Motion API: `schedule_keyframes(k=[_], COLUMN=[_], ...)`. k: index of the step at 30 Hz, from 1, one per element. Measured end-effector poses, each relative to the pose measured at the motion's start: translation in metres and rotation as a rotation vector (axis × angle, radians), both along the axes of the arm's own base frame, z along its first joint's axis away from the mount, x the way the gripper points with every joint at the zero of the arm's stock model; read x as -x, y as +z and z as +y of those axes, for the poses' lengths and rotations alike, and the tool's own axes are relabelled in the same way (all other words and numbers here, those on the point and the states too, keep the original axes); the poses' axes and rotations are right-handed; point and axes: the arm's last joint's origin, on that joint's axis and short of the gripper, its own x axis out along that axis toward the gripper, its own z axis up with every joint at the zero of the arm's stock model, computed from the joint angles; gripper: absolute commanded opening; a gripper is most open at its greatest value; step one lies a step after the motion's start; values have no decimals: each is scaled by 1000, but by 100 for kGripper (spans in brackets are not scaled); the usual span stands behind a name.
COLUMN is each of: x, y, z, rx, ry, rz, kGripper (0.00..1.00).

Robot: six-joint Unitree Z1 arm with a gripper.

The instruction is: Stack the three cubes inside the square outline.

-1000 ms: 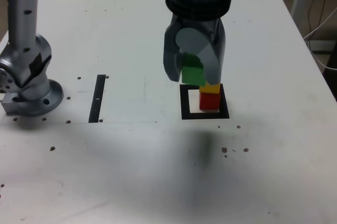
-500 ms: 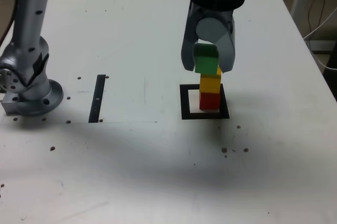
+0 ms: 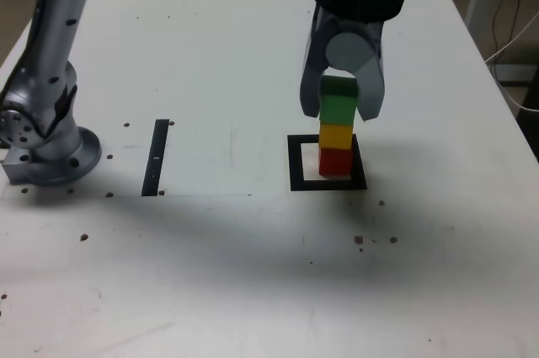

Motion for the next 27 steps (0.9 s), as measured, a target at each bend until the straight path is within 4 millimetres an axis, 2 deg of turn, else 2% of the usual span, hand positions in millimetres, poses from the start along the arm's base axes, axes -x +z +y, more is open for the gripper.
schedule_keyframes(k=[10,12,16,18,20,27], x=[-7,-7,-8,-8,-8,-7], y=[-9,-9,-10,-10,-11,-11], z=[8,8,10,10,10,10], rx=[0,-1,-5,-8,-12,-15], ry=[13,14,13,11,10,9], rz=[15,14,14,15,18,19], kGripper=[29,40,82,96,99,100])
